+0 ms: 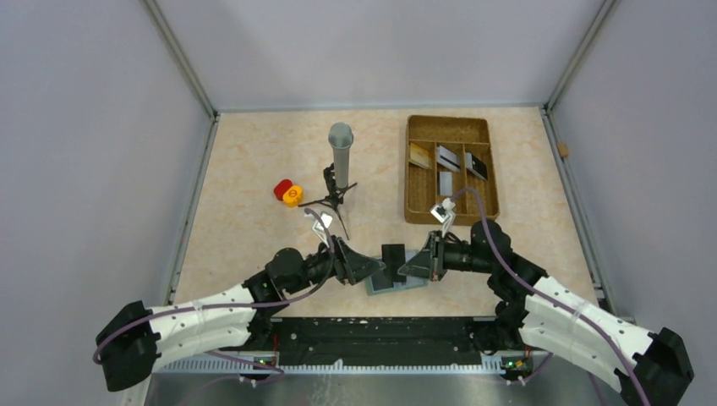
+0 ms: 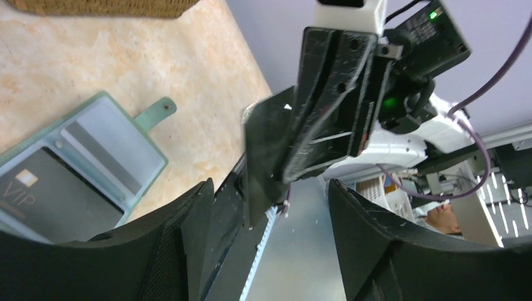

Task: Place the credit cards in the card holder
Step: Insert the credit card into the card holder.

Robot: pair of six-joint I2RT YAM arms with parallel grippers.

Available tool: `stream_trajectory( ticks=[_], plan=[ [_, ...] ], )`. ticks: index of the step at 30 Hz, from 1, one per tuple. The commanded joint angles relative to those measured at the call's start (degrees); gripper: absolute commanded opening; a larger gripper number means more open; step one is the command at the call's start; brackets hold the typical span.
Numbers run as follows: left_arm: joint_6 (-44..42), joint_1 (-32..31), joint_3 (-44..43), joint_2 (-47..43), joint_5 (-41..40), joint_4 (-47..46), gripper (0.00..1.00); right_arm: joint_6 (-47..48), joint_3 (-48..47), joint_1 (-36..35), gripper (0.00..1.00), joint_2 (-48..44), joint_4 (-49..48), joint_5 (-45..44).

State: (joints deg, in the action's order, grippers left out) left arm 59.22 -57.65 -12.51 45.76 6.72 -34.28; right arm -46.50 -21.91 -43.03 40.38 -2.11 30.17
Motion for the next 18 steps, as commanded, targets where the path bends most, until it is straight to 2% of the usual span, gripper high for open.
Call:
stream_trajectory(
  ticks=[1,4,8,14,18],
  plan=[
    [-0.55,0.78,-1.4,0.87,6.13,1.72,0.68,-0.66,-1.88,0.24,0.0,0.22,-6.7,11.69],
    [0.11,0.79,-1.98,2.28,7.89,0.77,0.59,-1.01,-1.89,0.22,0.0,0.65,-7.92,13.35],
    [1.61,0.82,-1.08,3.03,8.61,-3.03,0.42,-0.39,-2.05,0.22,0.0,1.54,-6.91,13.38],
    [3.54,0.78,-0.75,5.22,10.35,-7.28,0.3,-0.34,-1.64,0.22,0.0,3.01,-7.28,13.42],
    [4.65,0.78,-0.45,7.19,11.28,-9.4,0.05,0.1,-1.91,0.2,0.0,2.93,-5.73,10.7]
  ],
)
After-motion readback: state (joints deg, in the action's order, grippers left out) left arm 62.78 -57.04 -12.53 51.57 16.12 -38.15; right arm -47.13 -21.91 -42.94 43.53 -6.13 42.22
